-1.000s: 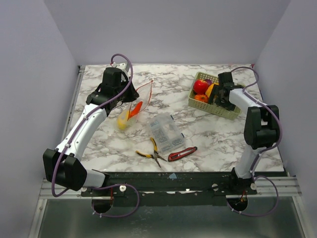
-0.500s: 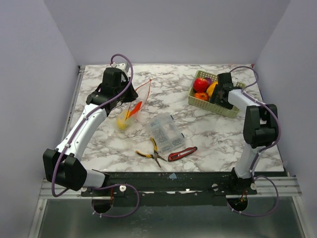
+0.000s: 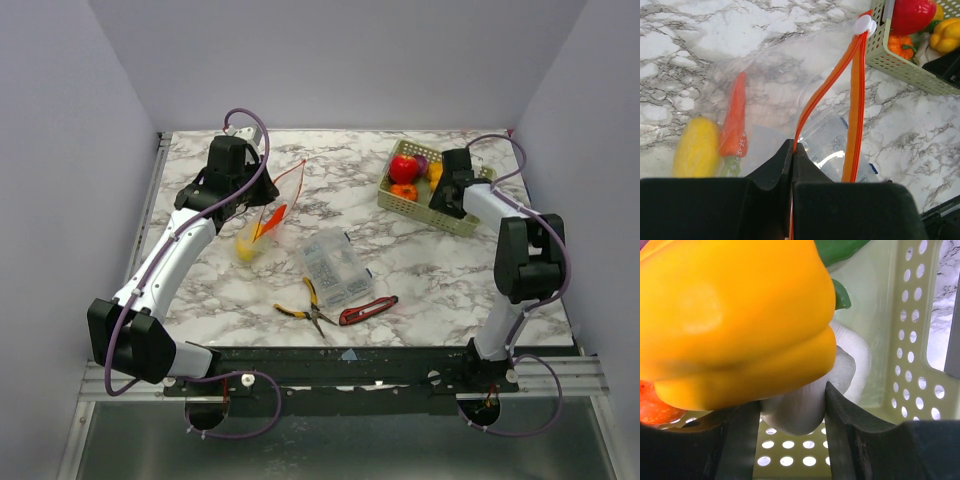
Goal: Place the food in the zip-top bag and seal the zipper
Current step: Pick up the fake vegetable from the bin, then place the fake vegetable in the zipper food storage bag.
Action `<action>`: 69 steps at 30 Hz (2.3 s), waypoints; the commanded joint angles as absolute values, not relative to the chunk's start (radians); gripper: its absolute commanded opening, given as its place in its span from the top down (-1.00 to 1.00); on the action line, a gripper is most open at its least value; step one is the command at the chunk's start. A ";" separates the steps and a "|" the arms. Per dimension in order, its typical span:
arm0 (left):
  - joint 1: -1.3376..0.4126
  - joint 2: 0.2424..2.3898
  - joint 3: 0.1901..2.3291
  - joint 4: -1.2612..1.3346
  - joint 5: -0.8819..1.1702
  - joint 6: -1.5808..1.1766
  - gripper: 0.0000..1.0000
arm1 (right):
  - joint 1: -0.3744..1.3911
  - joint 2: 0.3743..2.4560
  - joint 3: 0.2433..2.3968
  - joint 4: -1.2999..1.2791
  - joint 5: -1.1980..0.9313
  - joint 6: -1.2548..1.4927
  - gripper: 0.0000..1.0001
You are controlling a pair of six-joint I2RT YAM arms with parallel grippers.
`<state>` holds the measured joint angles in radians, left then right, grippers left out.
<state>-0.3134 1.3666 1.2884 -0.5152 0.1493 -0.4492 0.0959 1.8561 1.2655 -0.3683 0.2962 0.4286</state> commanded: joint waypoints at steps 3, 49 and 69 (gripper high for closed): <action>-0.307 1.364 1.318 -0.522 0.145 -0.446 1.00 | 0.099 1.808 1.232 -0.425 0.200 0.445 0.76; -0.333 1.316 1.306 -0.522 0.076 -0.404 1.00 | 0.099 1.414 1.248 -0.525 0.152 0.441 0.99; -0.331 1.261 1.231 -0.523 0.037 -0.368 1.00 | 0.371 1.302 1.129 -0.141 -0.205 0.690 0.99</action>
<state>-0.3351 1.3037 1.2377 -0.5499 0.0322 -0.3737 0.2493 1.3716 1.1507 -0.3691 -0.0834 0.5961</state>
